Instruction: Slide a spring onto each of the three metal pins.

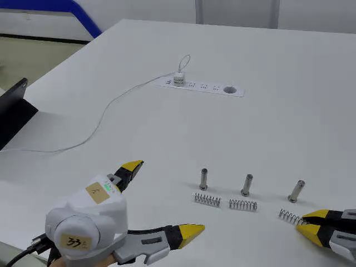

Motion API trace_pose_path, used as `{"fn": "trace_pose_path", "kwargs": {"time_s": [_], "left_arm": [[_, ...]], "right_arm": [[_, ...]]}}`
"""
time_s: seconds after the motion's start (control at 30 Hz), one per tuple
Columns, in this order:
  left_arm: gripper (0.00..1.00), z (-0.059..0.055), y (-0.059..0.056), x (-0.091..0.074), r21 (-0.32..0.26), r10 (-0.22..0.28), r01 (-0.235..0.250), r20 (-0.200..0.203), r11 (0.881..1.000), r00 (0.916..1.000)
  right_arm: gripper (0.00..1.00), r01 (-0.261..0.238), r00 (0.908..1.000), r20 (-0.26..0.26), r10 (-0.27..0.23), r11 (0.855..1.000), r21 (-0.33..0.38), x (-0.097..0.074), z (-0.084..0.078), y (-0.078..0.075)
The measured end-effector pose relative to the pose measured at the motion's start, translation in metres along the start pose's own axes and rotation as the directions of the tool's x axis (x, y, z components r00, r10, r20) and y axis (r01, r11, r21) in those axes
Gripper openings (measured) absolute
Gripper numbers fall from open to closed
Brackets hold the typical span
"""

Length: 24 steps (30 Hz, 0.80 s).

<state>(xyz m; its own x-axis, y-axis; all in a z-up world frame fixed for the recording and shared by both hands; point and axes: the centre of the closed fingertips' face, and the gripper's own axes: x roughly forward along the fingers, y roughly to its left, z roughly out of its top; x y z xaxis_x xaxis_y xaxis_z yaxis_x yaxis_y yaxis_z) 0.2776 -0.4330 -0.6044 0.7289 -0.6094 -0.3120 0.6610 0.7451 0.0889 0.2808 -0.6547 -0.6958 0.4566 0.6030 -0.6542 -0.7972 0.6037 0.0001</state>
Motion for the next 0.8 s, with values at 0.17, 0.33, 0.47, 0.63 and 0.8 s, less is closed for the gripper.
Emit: {"fn": "trace_pose_path", "kwargs": {"time_s": [0.17, 0.33, 0.47, 0.63, 0.8], "left_arm": [[0.97, 0.001, -0.002, 0.0, 0.004, -0.008, 0.008, 0.001, 1.0, 1.0], [0.96, 0.002, -0.005, 0.0, 0.003, -0.019, 0.019, 0.006, 1.0, 0.9998], [0.95, 0.002, -0.009, 0.001, 0.004, -0.039, 0.039, 0.008, 0.999, 0.9992], [0.95, 0.002, -0.017, 0.003, 0.016, -0.07, 0.07, 0.001, 0.997, 0.9976], [0.94, 0.001, -0.025, 0.005, 0.033, -0.095, 0.095, -0.002, 0.995, 0.9955]], "right_arm": [[0.11, 0.01, 0.9998, -0.014, -0.01, 1.0, -0.007, 0.001, -0.001, -0.001], [0.1, 0.027, 0.9994, -0.02, -0.027, 1.0, -0.009, -0.001, -0.001, -0.003], [0.1, 0.025, 0.9997, -0.003, -0.026, 1.0, -0.015, -0.006, 0.005, -0.003], [0.1, 0.029, 0.9996, 0.0, -0.029, 0.998, -0.051, -0.013, 0.011, 0.0], [0.1, 0.023, 0.9997, 0.007, -0.023, 0.997, -0.075, -0.017, 0.016, 0.005]]}}
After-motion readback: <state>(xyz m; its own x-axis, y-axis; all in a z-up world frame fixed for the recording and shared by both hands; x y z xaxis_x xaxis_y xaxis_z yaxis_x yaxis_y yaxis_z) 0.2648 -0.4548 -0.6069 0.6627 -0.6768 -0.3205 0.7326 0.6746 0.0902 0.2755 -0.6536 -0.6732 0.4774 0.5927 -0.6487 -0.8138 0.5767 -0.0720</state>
